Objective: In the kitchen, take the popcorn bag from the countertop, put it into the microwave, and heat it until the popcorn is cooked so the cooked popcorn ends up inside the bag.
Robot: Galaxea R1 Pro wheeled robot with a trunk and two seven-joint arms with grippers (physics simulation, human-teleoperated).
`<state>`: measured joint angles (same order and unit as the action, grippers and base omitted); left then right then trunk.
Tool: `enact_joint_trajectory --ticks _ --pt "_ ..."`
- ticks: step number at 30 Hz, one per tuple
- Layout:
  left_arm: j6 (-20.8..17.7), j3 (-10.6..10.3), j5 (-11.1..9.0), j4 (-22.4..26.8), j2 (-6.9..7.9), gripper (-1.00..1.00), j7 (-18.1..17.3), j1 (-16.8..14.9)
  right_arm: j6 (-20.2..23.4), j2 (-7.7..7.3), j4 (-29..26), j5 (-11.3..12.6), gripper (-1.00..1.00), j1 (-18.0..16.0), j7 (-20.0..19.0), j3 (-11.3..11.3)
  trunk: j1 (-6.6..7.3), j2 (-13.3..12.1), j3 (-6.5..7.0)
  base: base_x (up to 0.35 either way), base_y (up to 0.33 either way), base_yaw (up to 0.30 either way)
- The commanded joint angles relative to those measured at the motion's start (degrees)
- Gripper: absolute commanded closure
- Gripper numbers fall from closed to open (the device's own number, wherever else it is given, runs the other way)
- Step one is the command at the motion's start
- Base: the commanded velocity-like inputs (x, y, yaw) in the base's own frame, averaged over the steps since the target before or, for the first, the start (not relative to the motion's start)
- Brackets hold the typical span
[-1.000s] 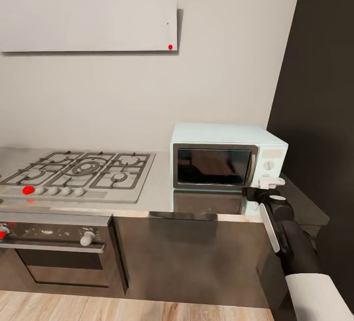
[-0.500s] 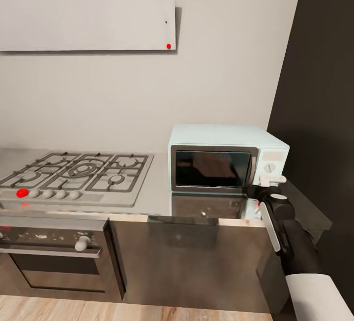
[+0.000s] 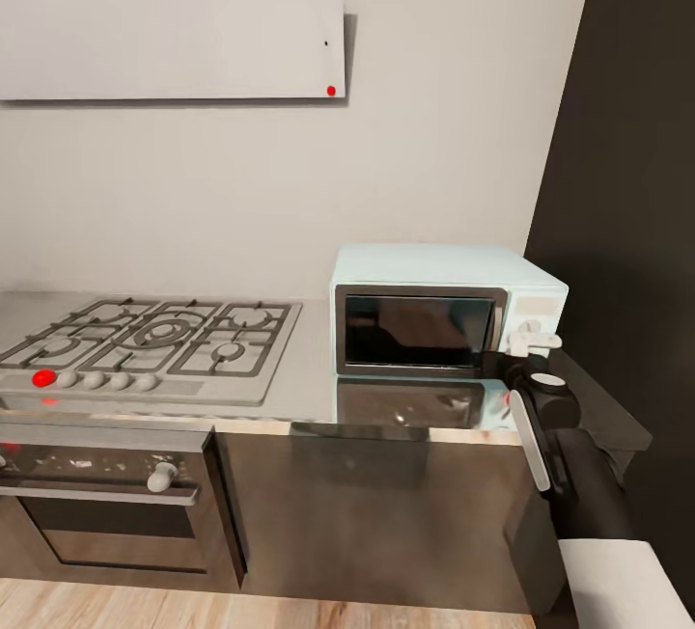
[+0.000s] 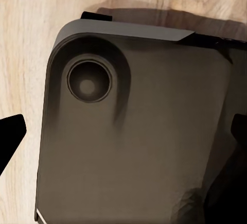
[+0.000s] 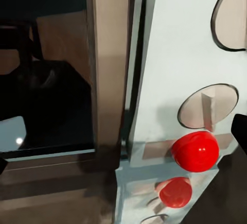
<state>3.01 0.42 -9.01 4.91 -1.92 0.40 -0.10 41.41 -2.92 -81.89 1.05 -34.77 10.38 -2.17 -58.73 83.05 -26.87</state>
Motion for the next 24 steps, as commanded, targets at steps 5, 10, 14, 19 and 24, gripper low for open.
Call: enact_joint_trajectory --ticks 5,10,14,19,24 --pt "0.1 0.0 -0.4 0.0 -0.01 -1.0 0.0 0.0 -0.2 0.19 -0.1 0.2 -1.0 0.0 -0.3 0.6 0.0 0.0 -0.06 0.0 0.0 0.0" --pt "0.1 0.0 -0.5 0.0 -0.01 -1.0 0.0 0.0 -0.4 0.12 -0.1 -0.1 -1.0 0.0 -0.4 0.6 0.0 0.0 -0.06 0.0 0.0 0.0" --pt "0.1 0.0 -0.4 0.0 -0.01 -1.0 0.0 0.0 -0.5 0.11 -0.2 -0.1 -1.0 0.0 -0.3 0.6 0.0 0.0 -0.06 0.0 0.0 0.0" --pt "0.1 0.0 -0.5 0.0 -0.01 -1.0 0.0 0.0 -0.5 0.11 -0.2 -0.2 -1.0 0.0 -0.1 0.6 0.0 0.0 -0.06 0.085 0.0 0.0" --pt "0.1 0.0 -0.5 0.0 0.06 -1.0 0.0 0.0 -0.5 0.11 -0.2 -0.2 -1.0 0.0 0.0 0.6 0.0 0.0 -0.06 0.099 0.0 0.0"
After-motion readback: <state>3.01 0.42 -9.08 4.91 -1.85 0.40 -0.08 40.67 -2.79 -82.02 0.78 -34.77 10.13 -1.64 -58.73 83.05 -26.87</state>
